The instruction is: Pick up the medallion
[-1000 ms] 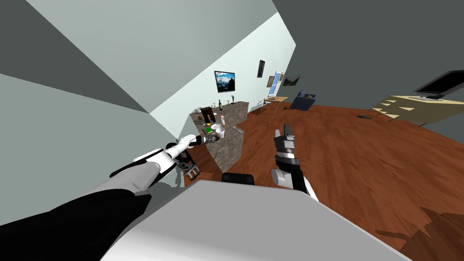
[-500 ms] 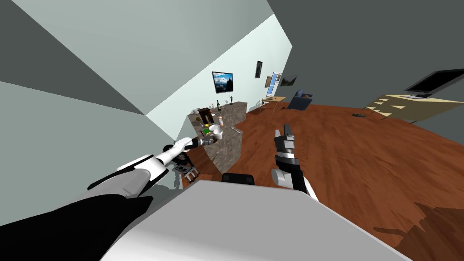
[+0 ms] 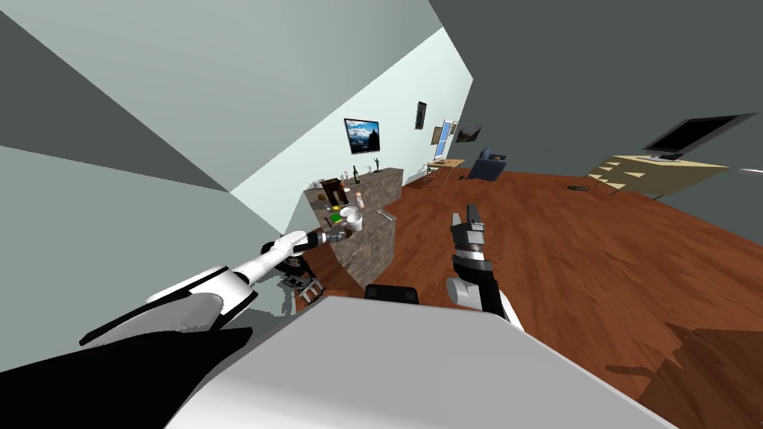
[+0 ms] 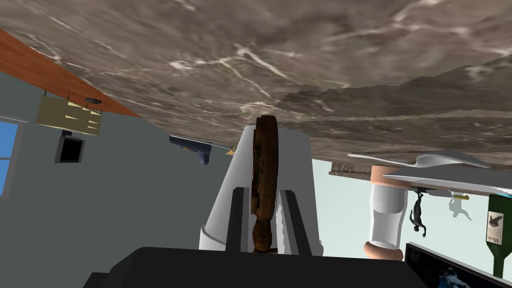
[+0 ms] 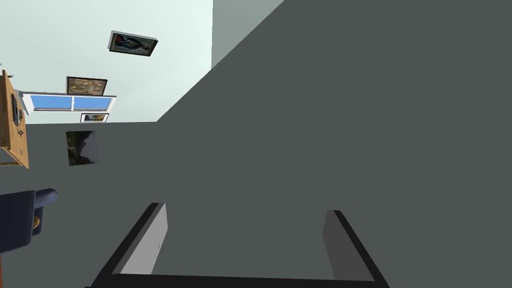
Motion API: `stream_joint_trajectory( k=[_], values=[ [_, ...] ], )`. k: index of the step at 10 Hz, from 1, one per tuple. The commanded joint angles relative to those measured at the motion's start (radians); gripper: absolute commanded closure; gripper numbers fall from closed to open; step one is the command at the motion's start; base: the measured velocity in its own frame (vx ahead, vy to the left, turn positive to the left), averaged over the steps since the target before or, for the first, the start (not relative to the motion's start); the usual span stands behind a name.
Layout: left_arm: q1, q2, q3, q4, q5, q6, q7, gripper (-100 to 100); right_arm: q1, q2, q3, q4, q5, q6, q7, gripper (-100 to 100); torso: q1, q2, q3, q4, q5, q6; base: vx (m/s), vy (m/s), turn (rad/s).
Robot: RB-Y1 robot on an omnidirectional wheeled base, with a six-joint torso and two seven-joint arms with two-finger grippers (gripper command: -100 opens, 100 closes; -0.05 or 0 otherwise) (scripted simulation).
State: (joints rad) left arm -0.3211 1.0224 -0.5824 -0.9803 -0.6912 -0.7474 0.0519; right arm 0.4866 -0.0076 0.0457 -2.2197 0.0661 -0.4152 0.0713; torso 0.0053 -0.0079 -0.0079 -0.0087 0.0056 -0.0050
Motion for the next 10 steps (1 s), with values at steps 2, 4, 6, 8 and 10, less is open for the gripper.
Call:
stream_joint_trajectory(
  k=[2, 4, 6, 8, 10],
  values=[
    [0.081, 0.019, 0.039, -0.040, 0.010, 0.005, -0.014, 100, 0.000, 0.000, 0.000, 0.000, 0.000, 0.000, 0.000, 0, -0.001, -0.001, -0.001, -0.001, 0.000, 0.000, 0.047, -0.018, -0.045],
    [0.128, 0.070, 0.092, -0.090, 0.032, 0.017, -0.030, 100, 0.000, 0.000, 0.000, 0.000, 0.000, 0.000, 0.000, 0, 0.001, 0.002, 0.000, -0.002, 0.001, -0.001, 0.024, -0.013, -0.067],
    [0.196, 0.070, 0.104, -0.121, 0.032, 0.017, -0.030, 100, 0.000, 0.000, 0.000, 0.000, 0.000, 0.000, 0.000, 0, 0.000, 0.000, -0.001, -0.003, 0.001, -0.001, 0.047, -0.017, -0.024],
    [0.233, 0.117, 0.151, -0.160, 0.054, 0.029, -0.046, 100, 0.000, 0.000, 0.000, 0.000, 0.000, 0.000, 0.000, 0, 0.001, 0.002, -0.001, -0.003, 0.002, -0.001, 0.021, -0.023, -0.055],
    [0.299, 0.121, 0.169, -0.202, 0.054, 0.029, -0.046, 100, 0.000, 0.000, 0.000, 0.000, 0.000, 0.000, 0.000, 0, -0.001, 0.000, -0.001, -0.002, 0.000, 0.000, 0.049, -0.012, -0.038]
  ],
)
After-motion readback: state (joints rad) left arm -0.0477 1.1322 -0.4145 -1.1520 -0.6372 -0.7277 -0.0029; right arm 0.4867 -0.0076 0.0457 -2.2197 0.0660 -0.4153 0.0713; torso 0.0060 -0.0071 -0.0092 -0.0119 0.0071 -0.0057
